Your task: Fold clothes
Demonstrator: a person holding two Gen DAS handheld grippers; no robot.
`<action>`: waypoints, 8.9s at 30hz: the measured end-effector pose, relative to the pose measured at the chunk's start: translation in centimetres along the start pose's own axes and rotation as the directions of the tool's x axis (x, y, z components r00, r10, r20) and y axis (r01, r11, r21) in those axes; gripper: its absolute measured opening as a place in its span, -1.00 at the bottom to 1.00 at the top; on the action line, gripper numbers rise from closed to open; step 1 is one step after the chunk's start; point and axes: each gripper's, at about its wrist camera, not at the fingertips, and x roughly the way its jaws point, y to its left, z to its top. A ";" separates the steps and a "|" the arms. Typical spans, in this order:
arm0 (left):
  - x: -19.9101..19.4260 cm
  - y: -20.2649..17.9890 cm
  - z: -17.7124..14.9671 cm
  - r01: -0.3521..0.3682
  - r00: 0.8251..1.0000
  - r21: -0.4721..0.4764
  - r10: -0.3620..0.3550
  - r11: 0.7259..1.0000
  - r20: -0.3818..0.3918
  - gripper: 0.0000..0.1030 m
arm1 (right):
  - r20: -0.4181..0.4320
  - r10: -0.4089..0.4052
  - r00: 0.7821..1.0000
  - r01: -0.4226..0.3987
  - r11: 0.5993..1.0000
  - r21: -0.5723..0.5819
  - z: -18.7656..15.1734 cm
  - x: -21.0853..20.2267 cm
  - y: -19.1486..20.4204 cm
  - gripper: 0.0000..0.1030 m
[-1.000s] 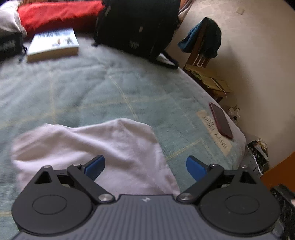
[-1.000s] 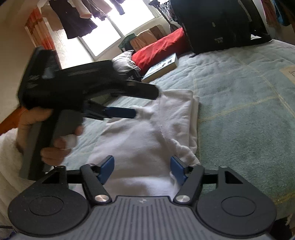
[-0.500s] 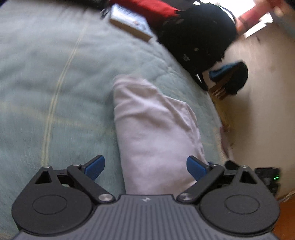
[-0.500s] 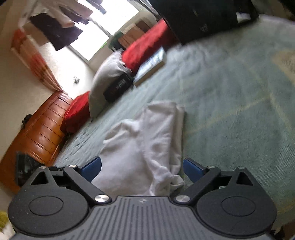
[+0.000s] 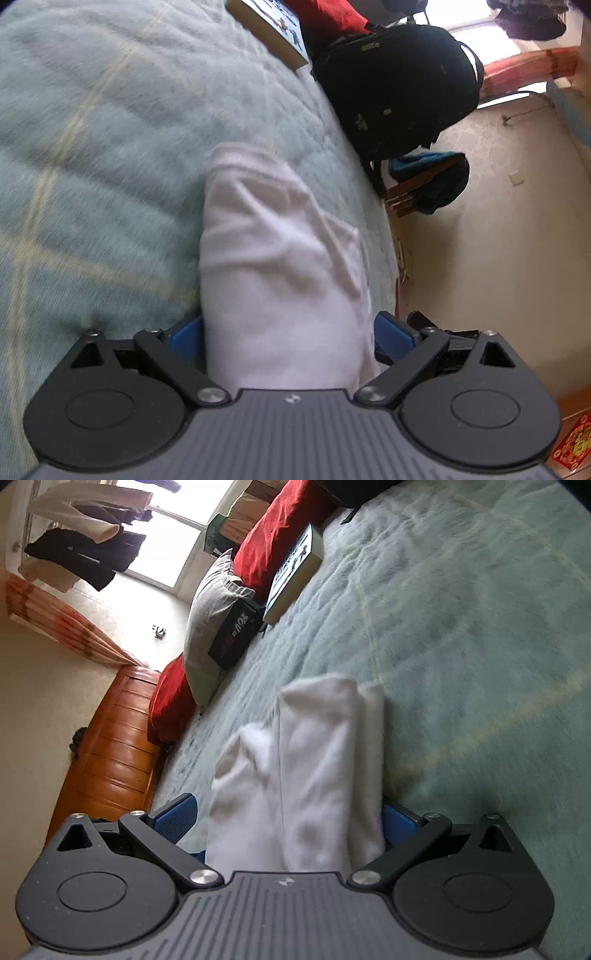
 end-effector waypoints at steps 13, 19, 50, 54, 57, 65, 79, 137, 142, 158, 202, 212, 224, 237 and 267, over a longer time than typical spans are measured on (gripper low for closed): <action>-1.6 -0.2 -3.2 0.058 0.993 -0.029 -0.060 0.998 -0.098 0.89 | -0.115 0.026 0.993 -0.024 1.000 0.020 -2.2 -1.1 0.3 1.00; 0.4 -0.4 -2.0 0.052 0.995 -0.033 -0.055 0.998 -0.088 0.91 | -0.104 0.065 0.992 -0.063 0.998 0.025 -1.8 -0.5 -0.3 1.00; 0.8 1.8 -1.9 0.090 0.996 -0.031 -0.090 0.995 -0.016 0.32 | -0.014 0.141 0.990 -0.140 0.989 0.053 -0.9 -0.9 -3.3 0.31; 1.0 1.2 -2.5 0.044 0.999 0.013 -0.044 0.999 0.018 0.11 | -0.034 0.084 0.996 -0.085 0.996 -0.007 -1.3 -0.6 -2.2 0.30; 0.9 0.8 -2.7 0.004 0.999 -0.006 -0.004 1.000 0.033 0.01 | -0.036 0.022 0.999 -0.023 0.999 -0.038 -1.5 -0.5 -1.7 0.04; 1.4 -1.7 -2.7 -0.099 0.995 0.044 0.098 0.994 0.033 0.00 | 0.001 -0.095 0.996 0.094 0.991 -0.097 -2.1 -0.3 0.3 -0.10; -0.1 -5.4 -2.5 -0.072 0.997 0.124 0.068 0.990 0.034 0.12 | 0.066 -0.164 0.984 0.176 0.930 -0.323 -3.7 -0.5 7.2 -0.07; -47.4 19.9 10.7 -0.384 0.662 -0.303 0.489 0.872 0.569 0.15 | -0.337 0.047 0.940 -0.265 0.725 -0.636 -20.7 45.4 40.0 -0.07; -47.8 23.5 11.3 -0.367 0.639 -0.358 0.512 0.859 0.574 0.15 | -0.345 0.033 0.938 -0.255 0.739 -0.623 -22.1 47.9 39.2 -0.06; -44.4 23.5 4.9 -0.486 0.640 -0.192 0.497 0.852 0.586 0.32 | -0.335 0.212 0.918 -0.276 0.948 -0.155 -15.3 49.9 32.5 0.28; -38.4 15.2 4.0 -0.676 0.631 0.008 0.573 0.737 0.524 0.70 | -0.273 -0.100 0.957 -0.167 0.577 -0.799 -17.9 33.5 35.0 0.56; -35.8 12.8 -3.8 -0.625 0.674 -0.004 0.542 0.781 0.502 0.80 | -0.245 -0.089 0.966 -0.137 0.624 -0.769 -18.6 29.2 33.3 0.79; -43.6 16.6 -2.6 -0.681 0.452 -0.234 0.650 0.694 0.611 0.80 | -0.246 -0.094 0.965 -0.125 0.660 -0.741 -18.9 27.5 32.3 0.87; -46.0 18.5 -2.0 -0.631 0.411 -0.327 0.662 0.703 0.627 0.80 | -0.247 -0.127 0.961 -0.103 0.661 -0.743 -19.3 28.4 31.6 0.87; -37.5 14.6 0.9 -0.867 0.400 -0.056 0.759 0.496 0.514 0.81 | -0.235 -0.151 0.960 -0.075 0.671 -0.738 -19.1 28.6 30.7 0.88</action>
